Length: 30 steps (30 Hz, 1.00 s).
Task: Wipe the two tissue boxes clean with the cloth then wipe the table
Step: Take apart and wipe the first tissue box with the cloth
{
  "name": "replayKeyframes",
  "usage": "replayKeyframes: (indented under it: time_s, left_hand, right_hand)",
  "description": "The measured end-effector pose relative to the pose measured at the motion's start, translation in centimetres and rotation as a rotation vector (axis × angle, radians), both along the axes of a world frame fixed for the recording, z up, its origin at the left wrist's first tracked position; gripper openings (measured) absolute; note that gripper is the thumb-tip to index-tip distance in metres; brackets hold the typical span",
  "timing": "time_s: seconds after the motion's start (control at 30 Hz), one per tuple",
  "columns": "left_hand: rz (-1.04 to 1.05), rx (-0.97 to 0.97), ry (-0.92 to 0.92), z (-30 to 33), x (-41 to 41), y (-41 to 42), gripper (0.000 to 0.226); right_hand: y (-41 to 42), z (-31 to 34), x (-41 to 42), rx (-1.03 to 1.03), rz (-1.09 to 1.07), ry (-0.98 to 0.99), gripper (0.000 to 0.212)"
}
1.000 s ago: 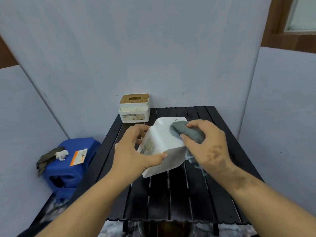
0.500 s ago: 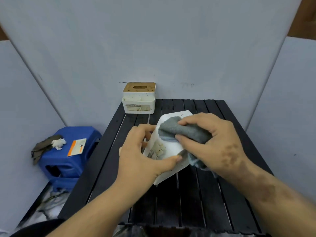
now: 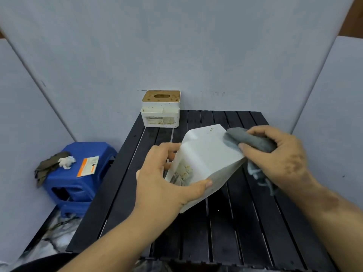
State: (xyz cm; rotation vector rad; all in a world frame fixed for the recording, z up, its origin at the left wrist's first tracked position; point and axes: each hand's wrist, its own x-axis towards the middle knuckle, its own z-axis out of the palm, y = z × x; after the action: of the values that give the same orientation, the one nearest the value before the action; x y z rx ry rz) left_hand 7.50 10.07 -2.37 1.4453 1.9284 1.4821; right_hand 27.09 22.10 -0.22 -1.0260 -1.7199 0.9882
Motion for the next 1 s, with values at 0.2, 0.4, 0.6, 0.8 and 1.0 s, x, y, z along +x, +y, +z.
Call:
replayKeyframes:
  time_s: [0.2, 0.4, 0.6, 0.8, 1.0]
  left_hand:
    - [-0.025, 0.007, -0.003, -0.3, -0.6, 0.0, 0.068]
    - [-0.032, -0.009, 0.035, -0.2, -0.1, -0.4, 0.07]
    - [-0.058, -0.006, 0.081, -0.4, -0.5, -0.6, 0.07]
    - [-0.083, 0.001, 0.141, -0.5, -0.2, -0.8, 0.073]
    - [-0.088, -0.006, 0.171, -0.5, -0.6, -0.9, 0.073]
  right_hand:
    - [-4.5, 0.5, -2.5, 0.47, 0.207, -0.149, 0.025]
    - [0.8, -0.1, -0.8, -0.023, -0.102, -0.015, 0.019]
    - [-1.5, 0.2, -3.2, 0.446, 0.129, -0.139, 0.024]
    - [0.4, 0.2, -3.0, 0.31, -0.152, -0.132, 0.023]
    - [1.0, 0.4, -2.4, 0.132, -0.046, 0.085, 0.018]
